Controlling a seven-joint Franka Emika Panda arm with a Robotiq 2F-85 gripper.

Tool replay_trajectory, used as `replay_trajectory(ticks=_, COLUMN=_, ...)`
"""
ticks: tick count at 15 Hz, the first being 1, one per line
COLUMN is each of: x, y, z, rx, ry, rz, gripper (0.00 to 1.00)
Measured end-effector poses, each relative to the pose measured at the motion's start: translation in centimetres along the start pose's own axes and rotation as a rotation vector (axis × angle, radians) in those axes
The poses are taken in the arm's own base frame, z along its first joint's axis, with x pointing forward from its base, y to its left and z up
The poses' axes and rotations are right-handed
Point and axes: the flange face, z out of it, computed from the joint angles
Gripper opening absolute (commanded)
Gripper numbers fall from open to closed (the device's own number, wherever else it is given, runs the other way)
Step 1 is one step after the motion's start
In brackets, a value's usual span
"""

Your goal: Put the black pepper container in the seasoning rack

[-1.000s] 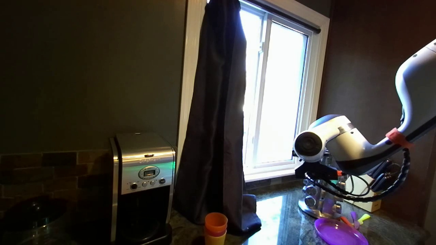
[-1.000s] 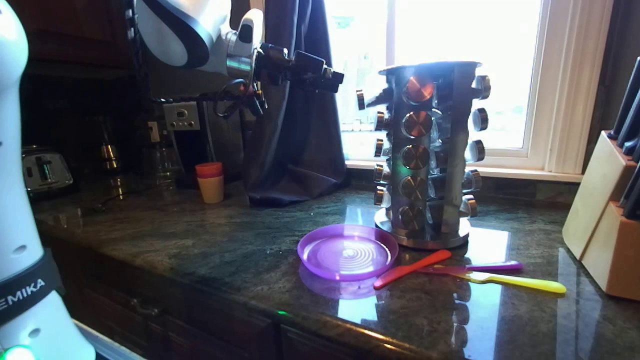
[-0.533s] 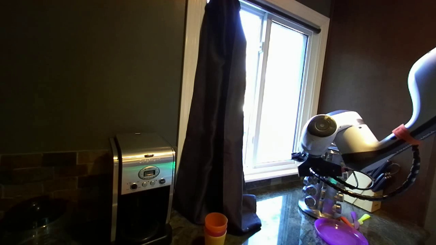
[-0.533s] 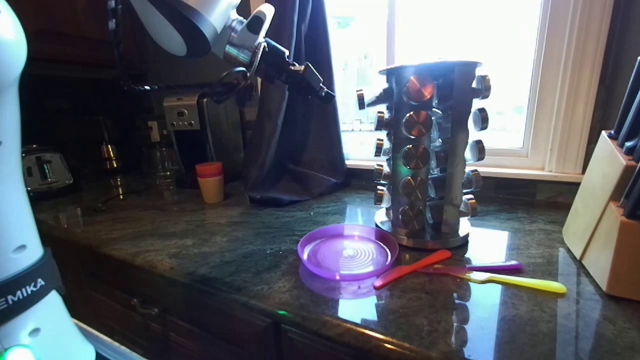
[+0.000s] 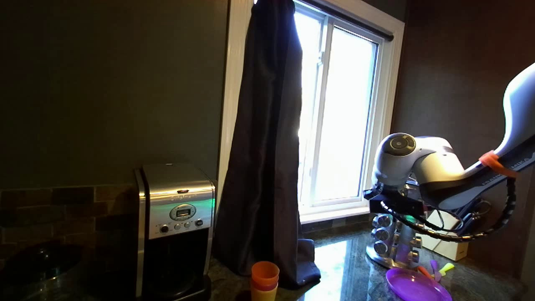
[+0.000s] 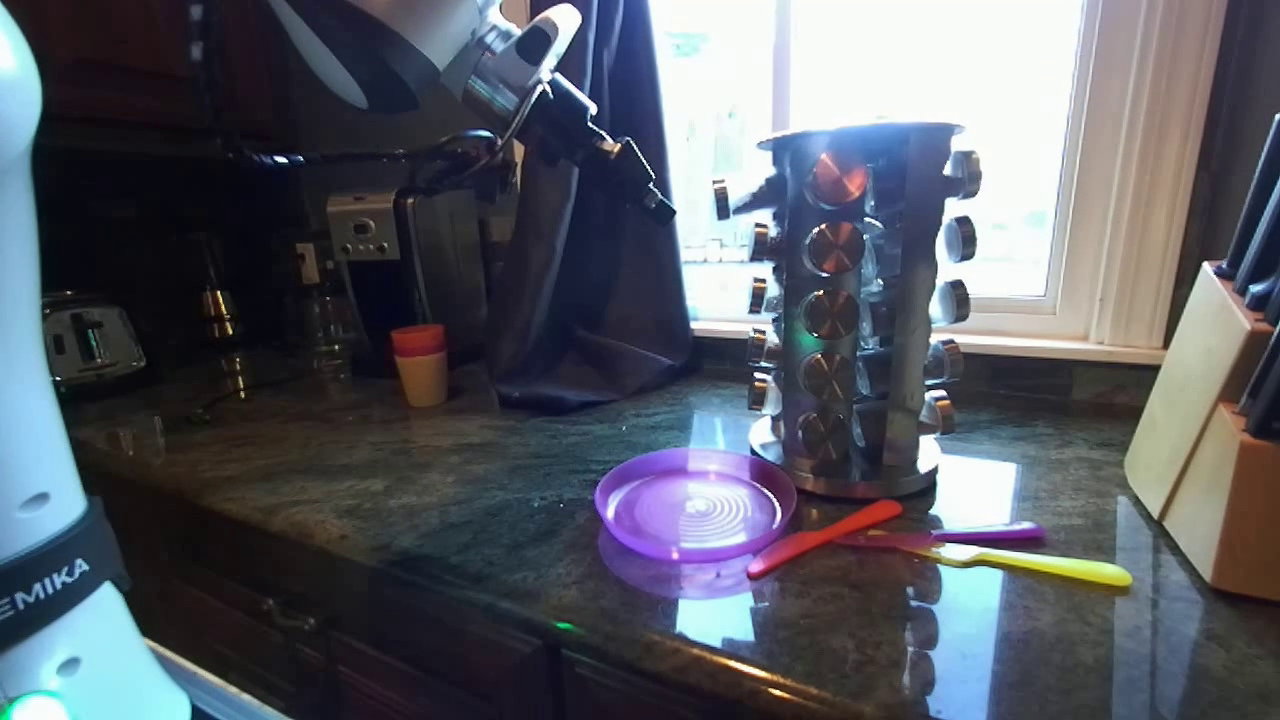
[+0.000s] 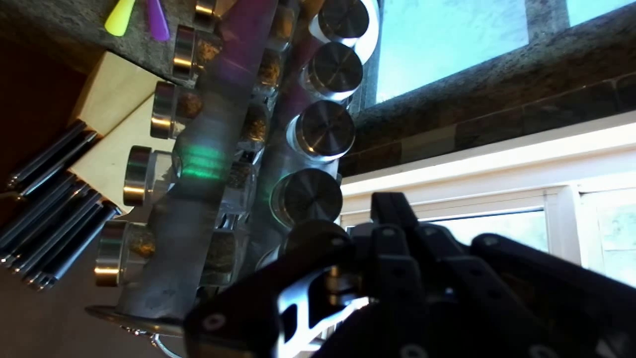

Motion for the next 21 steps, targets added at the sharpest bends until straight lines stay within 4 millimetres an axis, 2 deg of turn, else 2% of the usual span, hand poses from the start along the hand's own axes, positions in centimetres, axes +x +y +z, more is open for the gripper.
replay_trajectory(ticks=10, x=1.2, y=0.9, z=0.7, rx=-0.032, ry=-0.049, rz=0.083, gripper=0.00)
replay_trajectory(ticks=21, x=3.5, y=1.8, z=0.9, rx=-0.053, ry=-0.031, rz=0.177, gripper=0.00)
